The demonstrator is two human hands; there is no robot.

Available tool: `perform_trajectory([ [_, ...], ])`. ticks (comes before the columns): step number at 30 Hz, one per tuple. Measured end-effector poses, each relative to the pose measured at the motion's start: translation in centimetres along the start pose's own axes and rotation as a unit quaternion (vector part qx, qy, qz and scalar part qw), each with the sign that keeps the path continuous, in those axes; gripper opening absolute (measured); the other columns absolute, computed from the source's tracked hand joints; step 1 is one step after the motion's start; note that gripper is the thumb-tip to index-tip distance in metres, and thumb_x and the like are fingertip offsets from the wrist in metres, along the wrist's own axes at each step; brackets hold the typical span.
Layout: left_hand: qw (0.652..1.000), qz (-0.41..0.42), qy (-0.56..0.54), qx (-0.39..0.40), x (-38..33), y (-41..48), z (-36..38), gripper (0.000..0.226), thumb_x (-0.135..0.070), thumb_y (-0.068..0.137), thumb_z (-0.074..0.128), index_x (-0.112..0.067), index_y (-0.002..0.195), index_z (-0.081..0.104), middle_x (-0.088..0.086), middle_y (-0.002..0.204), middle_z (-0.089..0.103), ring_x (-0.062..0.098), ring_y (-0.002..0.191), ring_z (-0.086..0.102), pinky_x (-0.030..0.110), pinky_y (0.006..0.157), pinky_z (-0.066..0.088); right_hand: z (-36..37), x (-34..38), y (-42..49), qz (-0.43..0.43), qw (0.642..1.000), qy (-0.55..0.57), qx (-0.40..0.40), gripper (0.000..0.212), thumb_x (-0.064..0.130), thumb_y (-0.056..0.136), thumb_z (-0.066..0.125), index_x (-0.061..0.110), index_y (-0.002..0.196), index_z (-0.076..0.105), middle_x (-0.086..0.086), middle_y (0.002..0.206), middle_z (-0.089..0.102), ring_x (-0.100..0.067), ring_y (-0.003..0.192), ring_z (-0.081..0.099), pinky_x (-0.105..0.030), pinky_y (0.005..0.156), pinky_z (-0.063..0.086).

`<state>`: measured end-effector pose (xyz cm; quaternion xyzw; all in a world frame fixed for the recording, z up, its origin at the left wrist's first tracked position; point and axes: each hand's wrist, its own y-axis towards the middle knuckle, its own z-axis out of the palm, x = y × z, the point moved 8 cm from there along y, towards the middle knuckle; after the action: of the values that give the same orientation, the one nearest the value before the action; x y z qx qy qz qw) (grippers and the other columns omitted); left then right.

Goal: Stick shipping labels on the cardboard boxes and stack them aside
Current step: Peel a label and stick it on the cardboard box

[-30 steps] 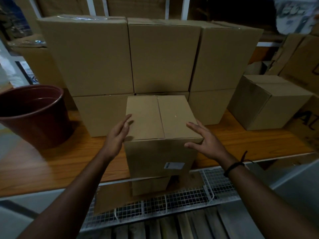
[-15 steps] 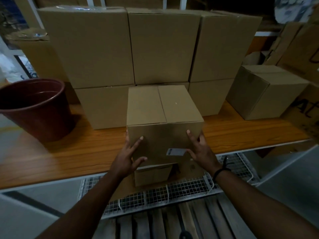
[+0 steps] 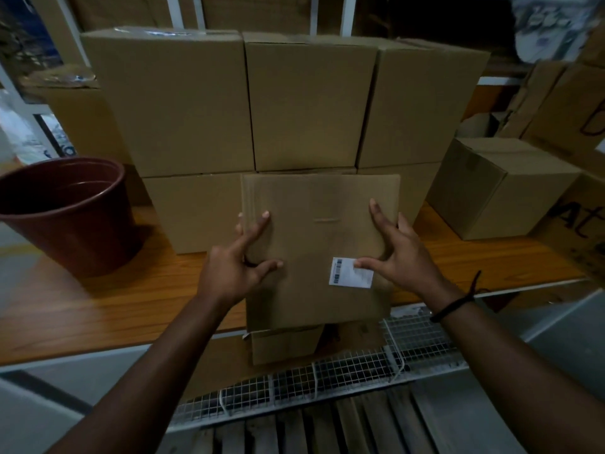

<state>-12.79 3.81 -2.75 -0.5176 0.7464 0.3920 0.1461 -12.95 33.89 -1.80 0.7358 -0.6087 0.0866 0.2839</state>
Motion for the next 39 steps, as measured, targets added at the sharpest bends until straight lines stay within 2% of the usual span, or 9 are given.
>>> perform_trajectory([
  [3,1.000,-0.018,-0.018,0.011,-1.4,1.9,-2.1,0.085,-0.067,0.058,0.067,-0.076,0.131,0.023,0.007,0.155,0.037,0.004,0.108,0.058,0.034,0.095,0.054,-1.5,0.5,1.3,0.015,0.998,0.065,0.021,0.111,0.049,0.065,0.081,0.066,0.140,0.002,-0.001,0.145,0.029,-0.019,0.131,0.035,-0.040,0.105,0.043],
  [7,0.997,-0.072,-0.034,0.024,-1.3,3.9,-3.2,0.087,-0.051,0.063,0.082,-0.063,0.135,0.034,0.000,0.148,0.046,0.003,0.094,0.061,0.040,0.088,0.058,-2.0,0.9,3.2,0.047,0.985,0.145,0.079,0.113,0.040,0.062,0.087,0.059,0.144,0.013,0.007,0.139,0.037,-0.012,0.124,0.040,-0.034,0.101,0.044],
  [13,0.982,-0.169,-0.072,0.040,2.1,5.2,-1.1,0.083,-0.048,0.067,0.084,-0.045,0.141,0.045,-0.001,0.143,0.052,0.020,0.125,0.051,0.039,0.097,0.049,0.5,1.0,6.1,0.092,0.961,0.187,0.182,0.107,0.021,0.068,0.086,0.033,0.152,0.022,0.000,0.154,0.034,-0.013,0.130,0.039,-0.030,0.107,0.035],
  [22,0.962,-0.237,-0.042,0.126,6.2,7.9,1.3,0.078,-0.051,0.083,0.070,-0.038,0.150,0.033,0.011,0.145,0.048,0.027,0.125,0.050,0.040,0.097,0.045,4.8,-0.2,10.5,0.150,0.951,0.156,0.221,0.098,0.033,0.073,0.082,0.035,0.152,0.024,-0.003,0.156,0.030,-0.025,0.132,0.038,-0.029,0.068,0.046],
  [26,0.953,-0.240,-0.061,0.172,6.5,8.1,2.4,0.087,-0.046,0.080,0.075,-0.032,0.152,0.029,0.011,0.151,0.041,0.027,0.131,0.046,0.037,0.098,0.042,5.3,-0.7,11.3,0.140,0.955,0.149,0.217,0.091,0.039,0.077,0.078,0.032,0.152,0.027,-0.002,0.155,0.032,-0.017,0.123,0.043,-0.042,0.093,0.048],
  [30,0.951,-0.246,-0.071,0.174,6.4,7.9,2.9,0.090,-0.044,0.080,0.076,-0.033,0.154,0.025,0.009,0.153,0.039,0.026,0.133,0.045,0.035,0.100,0.040,4.9,-1.3,11.7,0.117,0.969,0.073,0.204,0.093,0.058,0.067,0.077,0.035,0.147,0.036,-0.006,0.154,0.034,-0.024,0.137,0.034,-0.037,0.103,0.036],
  [33,0.949,-0.250,-0.073,0.175,6.4,7.8,2.8,0.089,-0.044,0.080,0.076,-0.034,0.153,0.025,0.009,0.152,0.041,0.025,0.131,0.047,0.033,0.098,0.040,3.8,0.8,12.6,0.004,0.983,-0.059,0.174,0.075,0.059,0.067,0.078,0.040,0.135,0.052,-0.002,0.139,0.041,-0.024,0.132,0.032,-0.034,0.099,0.037],
  [36,0.949,-0.253,-0.077,0.175,6.5,7.7,2.7,0.090,-0.045,0.079,0.076,-0.035,0.153,0.026,0.008,0.152,0.042,0.025,0.130,0.048,0.037,0.103,0.042,4.4,3.7,12.7,-0.075,0.969,-0.011,0.237,0.047,0.029,0.079,0.078,0.032,0.123,0.064,0.003,0.111,0.059,-0.014,0.106,0.053,-0.020,0.074,0.041],
  [39,0.949,-0.251,-0.077,0.174,6.5,7.5,2.6,0.091,-0.048,0.077,0.077,-0.036,0.152,0.026,0.008,0.152,0.042,0.024,0.128,0.049,0.042,0.105,0.043,5.4,4.4,12.8,-0.068,0.947,0.038,0.313,0.037,0.015,0.083,0.074,0.030,0.116,0.069,0.000,0.093,0.065,-0.015,0.088,0.058,-0.030,0.075,0.046],
])
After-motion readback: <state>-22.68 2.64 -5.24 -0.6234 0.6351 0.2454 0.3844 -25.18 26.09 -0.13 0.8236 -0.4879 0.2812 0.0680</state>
